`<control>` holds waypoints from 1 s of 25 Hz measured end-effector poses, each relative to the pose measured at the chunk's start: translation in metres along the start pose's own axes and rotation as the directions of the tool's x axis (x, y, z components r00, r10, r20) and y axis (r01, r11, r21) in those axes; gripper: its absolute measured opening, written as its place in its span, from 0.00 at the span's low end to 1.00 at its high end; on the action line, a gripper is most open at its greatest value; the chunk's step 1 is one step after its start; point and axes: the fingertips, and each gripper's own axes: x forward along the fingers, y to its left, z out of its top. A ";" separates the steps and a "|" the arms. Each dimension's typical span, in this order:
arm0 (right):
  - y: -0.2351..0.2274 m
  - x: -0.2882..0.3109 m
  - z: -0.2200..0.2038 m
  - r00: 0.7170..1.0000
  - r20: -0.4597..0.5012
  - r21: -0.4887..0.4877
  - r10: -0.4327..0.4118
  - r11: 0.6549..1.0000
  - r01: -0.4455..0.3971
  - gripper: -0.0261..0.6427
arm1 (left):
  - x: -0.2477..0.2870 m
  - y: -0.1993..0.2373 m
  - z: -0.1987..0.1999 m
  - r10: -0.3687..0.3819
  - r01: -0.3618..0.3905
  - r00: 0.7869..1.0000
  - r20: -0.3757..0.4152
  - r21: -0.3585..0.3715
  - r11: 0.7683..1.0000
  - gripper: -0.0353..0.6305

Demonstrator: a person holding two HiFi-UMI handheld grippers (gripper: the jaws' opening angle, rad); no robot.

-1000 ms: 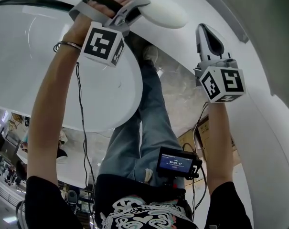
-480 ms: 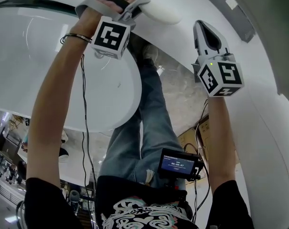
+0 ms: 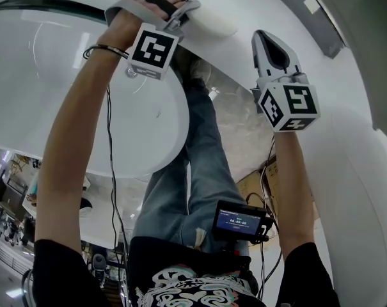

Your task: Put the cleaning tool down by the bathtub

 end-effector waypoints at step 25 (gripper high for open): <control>0.008 -0.010 0.012 0.999 0.044 0.021 0.030 0.999 -0.031 0.08 | -0.012 -0.014 -0.001 -0.121 0.124 0.991 0.053 -0.056 0.991 0.38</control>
